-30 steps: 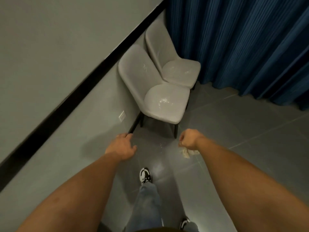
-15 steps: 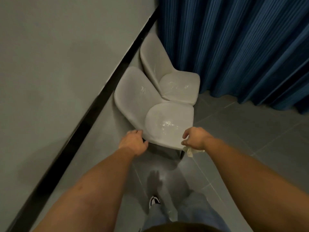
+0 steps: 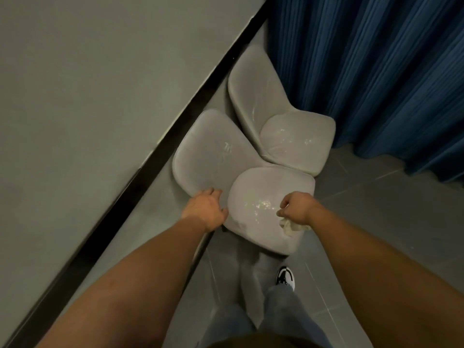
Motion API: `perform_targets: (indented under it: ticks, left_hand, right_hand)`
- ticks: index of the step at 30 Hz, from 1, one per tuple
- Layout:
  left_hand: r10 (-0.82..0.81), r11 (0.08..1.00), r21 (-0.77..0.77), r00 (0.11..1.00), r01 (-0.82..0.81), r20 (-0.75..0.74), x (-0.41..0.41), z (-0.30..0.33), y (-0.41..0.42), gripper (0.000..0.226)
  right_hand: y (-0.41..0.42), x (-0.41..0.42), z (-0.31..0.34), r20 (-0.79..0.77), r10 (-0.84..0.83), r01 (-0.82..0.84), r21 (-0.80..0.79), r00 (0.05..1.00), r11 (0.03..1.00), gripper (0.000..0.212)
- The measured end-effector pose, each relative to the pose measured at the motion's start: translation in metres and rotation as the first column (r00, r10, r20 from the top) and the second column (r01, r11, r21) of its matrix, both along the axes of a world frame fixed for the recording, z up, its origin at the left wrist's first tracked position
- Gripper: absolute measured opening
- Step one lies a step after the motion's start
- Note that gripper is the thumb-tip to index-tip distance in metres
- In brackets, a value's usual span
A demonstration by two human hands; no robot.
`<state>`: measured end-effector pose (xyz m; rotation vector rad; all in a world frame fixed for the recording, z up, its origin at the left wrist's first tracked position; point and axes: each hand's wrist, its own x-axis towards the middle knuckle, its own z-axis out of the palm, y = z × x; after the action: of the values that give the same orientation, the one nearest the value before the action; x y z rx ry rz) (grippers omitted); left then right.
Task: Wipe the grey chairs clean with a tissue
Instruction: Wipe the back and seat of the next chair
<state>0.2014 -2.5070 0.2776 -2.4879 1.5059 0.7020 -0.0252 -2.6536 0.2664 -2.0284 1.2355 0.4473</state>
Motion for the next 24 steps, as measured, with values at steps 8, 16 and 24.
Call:
perform_targets:
  ticks: [8,16,24]
  left_hand:
    - [-0.132,0.988,0.089,0.989,0.126,0.072,-0.026,-0.017,-0.036,0.068]
    - [-0.152,0.983,0.124,0.976,0.133,0.159,0.01,-0.032,-0.063,0.06]
    - [-0.337,0.941,0.124,0.908,0.315,0.247,0.082,-0.035,-0.094,0.063]
  right_hand:
    - [-0.042,0.014,-0.037,0.038,-0.06,0.055,0.122,0.997,0.991,0.04]
    - [-0.04,0.034,-0.084,0.104,-0.31,0.281,0.221,0.945,0.934,0.043]
    - [-0.026,0.106,-0.108,0.106,-0.546,0.505,0.265,0.831,0.821,0.061]
